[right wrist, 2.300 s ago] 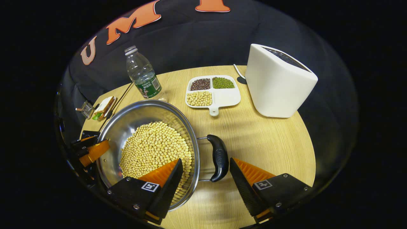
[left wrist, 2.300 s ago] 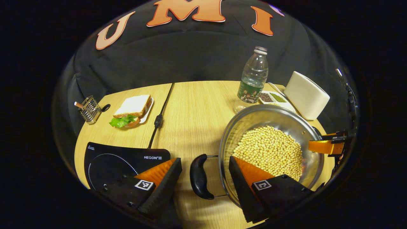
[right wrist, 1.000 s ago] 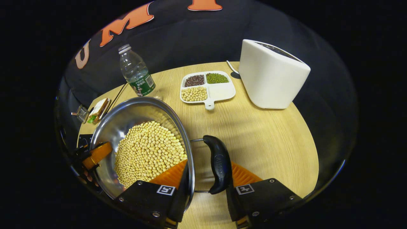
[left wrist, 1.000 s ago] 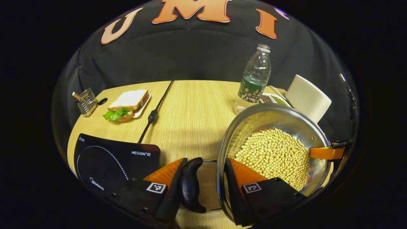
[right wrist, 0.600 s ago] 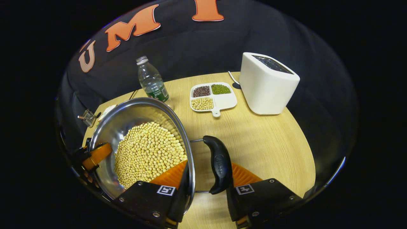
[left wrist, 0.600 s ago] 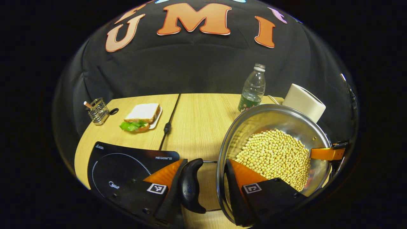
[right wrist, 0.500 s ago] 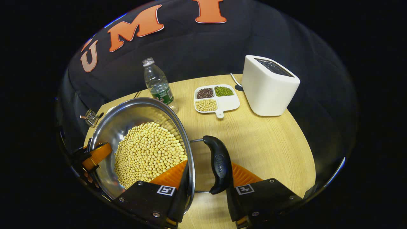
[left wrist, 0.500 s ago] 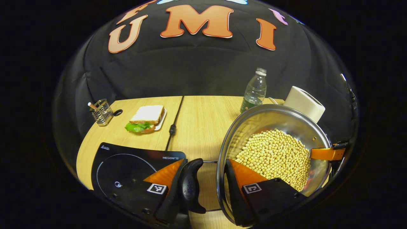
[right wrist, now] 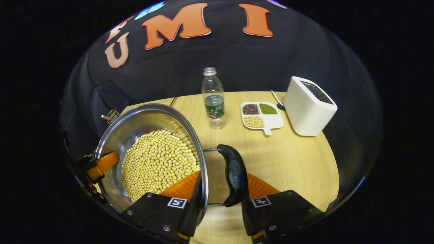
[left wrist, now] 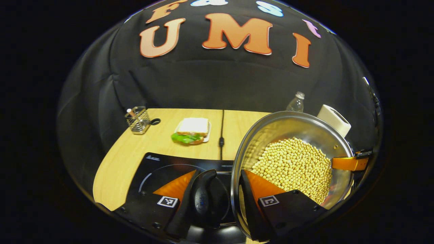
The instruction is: First push the handle of the pot to place it horizontally, then grasp the pot with both hands and set it on the induction cooktop.
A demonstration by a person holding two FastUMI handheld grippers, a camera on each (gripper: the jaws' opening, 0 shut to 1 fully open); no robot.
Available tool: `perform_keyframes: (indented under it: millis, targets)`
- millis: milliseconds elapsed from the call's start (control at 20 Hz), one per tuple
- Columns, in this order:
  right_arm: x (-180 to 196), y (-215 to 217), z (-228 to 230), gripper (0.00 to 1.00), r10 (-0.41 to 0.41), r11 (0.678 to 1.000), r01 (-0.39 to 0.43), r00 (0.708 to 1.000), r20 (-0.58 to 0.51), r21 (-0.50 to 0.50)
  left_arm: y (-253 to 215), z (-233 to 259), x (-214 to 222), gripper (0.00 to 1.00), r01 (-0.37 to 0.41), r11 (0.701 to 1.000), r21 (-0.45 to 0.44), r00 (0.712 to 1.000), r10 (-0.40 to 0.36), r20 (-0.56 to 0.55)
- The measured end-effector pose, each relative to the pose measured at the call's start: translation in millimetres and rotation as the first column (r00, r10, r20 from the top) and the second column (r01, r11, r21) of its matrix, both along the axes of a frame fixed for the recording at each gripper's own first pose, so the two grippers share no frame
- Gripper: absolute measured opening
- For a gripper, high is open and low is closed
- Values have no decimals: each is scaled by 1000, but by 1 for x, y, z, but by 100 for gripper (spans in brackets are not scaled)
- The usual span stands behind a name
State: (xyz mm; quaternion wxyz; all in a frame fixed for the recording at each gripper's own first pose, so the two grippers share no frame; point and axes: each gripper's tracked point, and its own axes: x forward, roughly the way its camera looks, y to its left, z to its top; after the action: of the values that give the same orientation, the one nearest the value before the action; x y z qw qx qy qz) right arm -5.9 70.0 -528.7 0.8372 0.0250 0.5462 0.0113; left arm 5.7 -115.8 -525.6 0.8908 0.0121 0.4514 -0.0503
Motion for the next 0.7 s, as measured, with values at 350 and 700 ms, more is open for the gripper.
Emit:
perform_keyframes:
  millis: [350,700]
  targets:
    - [7,79,11,54,88,995,-89,996,24,50,86,31,-5,72,-79,995,59,996,77,33]
    - [7,152,16,54,170,981,-173,985,31,87,159,48,-17,72,-161,982,99,987,158,38]
